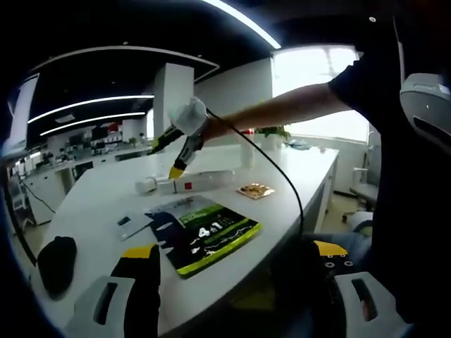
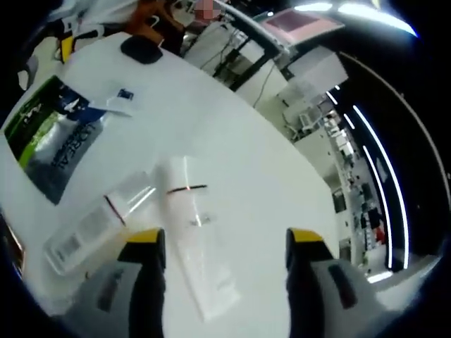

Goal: Arrange the skincare products in the storage area until every visible bottle or jar stands upright without overlapping.

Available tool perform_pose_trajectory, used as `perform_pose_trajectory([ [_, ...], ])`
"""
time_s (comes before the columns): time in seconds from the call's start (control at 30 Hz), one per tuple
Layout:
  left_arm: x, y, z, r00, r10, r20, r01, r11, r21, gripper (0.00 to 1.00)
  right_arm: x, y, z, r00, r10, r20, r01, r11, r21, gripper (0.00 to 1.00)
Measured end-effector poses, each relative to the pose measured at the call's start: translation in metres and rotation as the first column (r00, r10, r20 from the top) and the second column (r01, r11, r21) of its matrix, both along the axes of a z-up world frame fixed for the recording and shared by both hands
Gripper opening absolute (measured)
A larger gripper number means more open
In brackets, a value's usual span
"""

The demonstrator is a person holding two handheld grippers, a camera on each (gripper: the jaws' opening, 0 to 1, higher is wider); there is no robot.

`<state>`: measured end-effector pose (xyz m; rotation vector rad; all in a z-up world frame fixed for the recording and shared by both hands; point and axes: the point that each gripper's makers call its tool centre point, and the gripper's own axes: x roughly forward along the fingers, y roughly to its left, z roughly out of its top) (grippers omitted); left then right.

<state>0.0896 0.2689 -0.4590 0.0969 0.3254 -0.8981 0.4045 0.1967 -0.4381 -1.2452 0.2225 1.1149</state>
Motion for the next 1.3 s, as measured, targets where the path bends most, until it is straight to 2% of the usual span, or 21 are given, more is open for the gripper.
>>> perform_pose_trajectory([
  [0.2,0.000,-0.001,0.002,1.000,-0.004,0.001,0.004,1.000,0.000,0.88,-0.004,-0.001,0.000,0.999,0.005,-0.052,-0.004,1.000,0.011,0.69],
  [0.43,0.001,0.001,0.001,1.000,-0.003,0.000,0.003,1.000,0.002,0.88,-0.002,0.001,-0.009,0.996,0.021,-0.092,-0.023,1.000,-0.017,0.62],
  [0.6,0.002,0.004,0.002,1.000,-0.003,0.003,0.003,1.000,0.003,0.88,-0.003,0.008,-0.008,0.991,0.045,-0.127,-0.047,0.999,-0.013,0.62],
  [0.87,0.003,0.008,0.001,1.000,0.001,0.001,-0.001,1.000,-0.002,0.88,0.001,0.004,-0.014,0.983,0.072,-0.169,-0.091,0.990,-0.105,0.60],
  [1.13,0.001,0.011,0.000,1.000,0.006,-0.005,-0.006,1.000,-0.011,0.88,-0.001,-0.004,-0.026,0.959,0.099,-0.265,-0.147,0.974,-0.170,0.51],
  [1.27,0.000,0.011,-0.002,1.000,0.006,-0.011,-0.007,1.000,-0.015,0.88,0.006,-0.009,-0.028,0.957,0.082,-0.278,-0.141,0.970,-0.198,0.51],
  [1.3,0.000,0.011,-0.003,1.000,0.006,-0.011,-0.006,1.000,-0.015,0.88,0.004,-0.010,-0.028,0.951,0.088,-0.296,-0.151,0.969,-0.195,0.51],
])
